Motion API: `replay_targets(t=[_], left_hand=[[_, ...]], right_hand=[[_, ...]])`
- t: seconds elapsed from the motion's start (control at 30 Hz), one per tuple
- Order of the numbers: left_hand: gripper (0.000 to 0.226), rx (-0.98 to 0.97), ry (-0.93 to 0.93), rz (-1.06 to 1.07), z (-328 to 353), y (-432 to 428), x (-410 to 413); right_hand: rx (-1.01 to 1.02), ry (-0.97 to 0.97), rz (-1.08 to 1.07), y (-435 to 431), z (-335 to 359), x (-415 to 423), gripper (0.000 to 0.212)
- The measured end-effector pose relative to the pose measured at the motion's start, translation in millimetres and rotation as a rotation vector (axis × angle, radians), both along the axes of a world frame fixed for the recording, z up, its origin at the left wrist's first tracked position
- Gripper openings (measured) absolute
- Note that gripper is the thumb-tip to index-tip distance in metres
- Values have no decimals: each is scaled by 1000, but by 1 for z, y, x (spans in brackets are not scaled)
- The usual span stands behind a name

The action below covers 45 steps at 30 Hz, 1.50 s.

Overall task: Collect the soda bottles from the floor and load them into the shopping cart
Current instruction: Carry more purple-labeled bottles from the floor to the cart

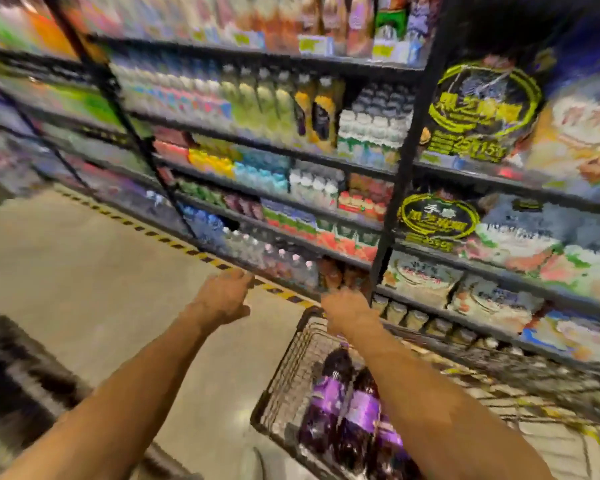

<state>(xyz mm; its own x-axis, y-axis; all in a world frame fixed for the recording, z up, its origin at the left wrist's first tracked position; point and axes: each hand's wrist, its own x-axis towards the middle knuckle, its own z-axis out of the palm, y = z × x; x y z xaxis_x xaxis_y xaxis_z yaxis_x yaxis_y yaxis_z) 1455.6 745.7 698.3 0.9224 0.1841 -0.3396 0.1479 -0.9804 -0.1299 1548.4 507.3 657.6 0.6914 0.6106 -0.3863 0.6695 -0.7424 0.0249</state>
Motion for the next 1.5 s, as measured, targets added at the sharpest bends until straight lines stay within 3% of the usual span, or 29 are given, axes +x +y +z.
replay_targets(t=[0.2, 0.4, 0.6, 0.83, 1.1, 1.23, 1.5], left_hand=[[56, 31, -55, 339, 31, 28, -151], [59, 70, -74, 714, 38, 16, -349], [65, 17, -78, 1091, 30, -54, -544], [63, 104, -25, 1512, 23, -152, -717], [56, 74, -89, 1957, 19, -223, -853], [52, 27, -163, 2171, 14, -251, -886], [50, -15, -118, 2491, -4, -324, -945]], right_hand=[[-35, -30, 372, 91, 35, -68, 53], [-42, -58, 748, 174, 55, -202, 59], [-51, -58, 1109, 192, 61, -372, 52], [-10, -35, 1524, 188, 71, -563, 49], [121, 36, 1929, 198, 75, -759, 55], [63, 14, 2089, 207, 66, -828, 52], [-99, 13, 2317, 198, 33, -934, 61]])
